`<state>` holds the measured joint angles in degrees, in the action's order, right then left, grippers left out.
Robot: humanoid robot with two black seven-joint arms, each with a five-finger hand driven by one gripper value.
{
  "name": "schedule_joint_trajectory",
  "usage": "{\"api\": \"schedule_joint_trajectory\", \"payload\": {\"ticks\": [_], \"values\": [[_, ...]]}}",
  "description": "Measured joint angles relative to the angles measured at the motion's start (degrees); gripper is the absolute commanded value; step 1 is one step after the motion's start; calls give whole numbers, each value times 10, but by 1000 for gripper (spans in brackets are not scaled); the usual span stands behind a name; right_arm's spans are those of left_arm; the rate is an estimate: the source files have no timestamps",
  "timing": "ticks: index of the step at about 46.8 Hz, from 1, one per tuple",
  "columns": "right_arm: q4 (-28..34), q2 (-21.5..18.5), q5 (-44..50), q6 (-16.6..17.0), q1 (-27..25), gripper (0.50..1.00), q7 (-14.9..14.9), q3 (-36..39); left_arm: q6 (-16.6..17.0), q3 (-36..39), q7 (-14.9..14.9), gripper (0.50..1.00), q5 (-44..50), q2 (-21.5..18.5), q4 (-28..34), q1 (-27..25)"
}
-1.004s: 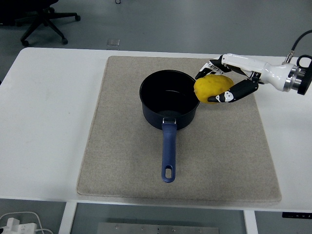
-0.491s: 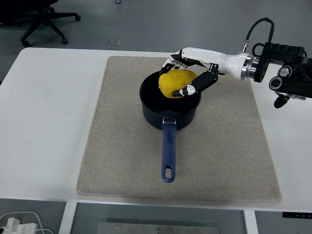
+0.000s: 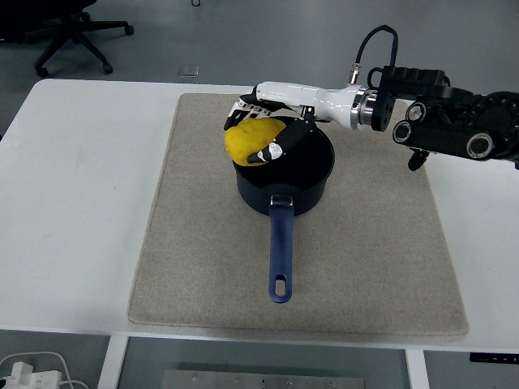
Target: Put the potato in the blue pot
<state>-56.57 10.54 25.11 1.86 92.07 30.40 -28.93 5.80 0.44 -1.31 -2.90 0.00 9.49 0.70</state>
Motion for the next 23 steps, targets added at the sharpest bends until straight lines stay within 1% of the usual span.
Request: {"api": "schedule_joint_trajectory", "payload": {"ticks": [8, 11, 15, 23], "values": [[57, -40, -20, 3, -8, 500, -3, 3, 0, 0, 0, 996, 0, 0, 0, 0], [79, -49, -23, 3, -13, 500, -10, 8, 0, 0, 0, 996, 0, 0, 0, 0], [102, -54, -27, 5, -26, 500, -21, 12, 0, 0, 0, 996, 0, 0, 0, 0], [123, -54, -26, 13, -46, 500, -22, 13, 0, 0, 0, 996, 0, 0, 0, 0]]}}
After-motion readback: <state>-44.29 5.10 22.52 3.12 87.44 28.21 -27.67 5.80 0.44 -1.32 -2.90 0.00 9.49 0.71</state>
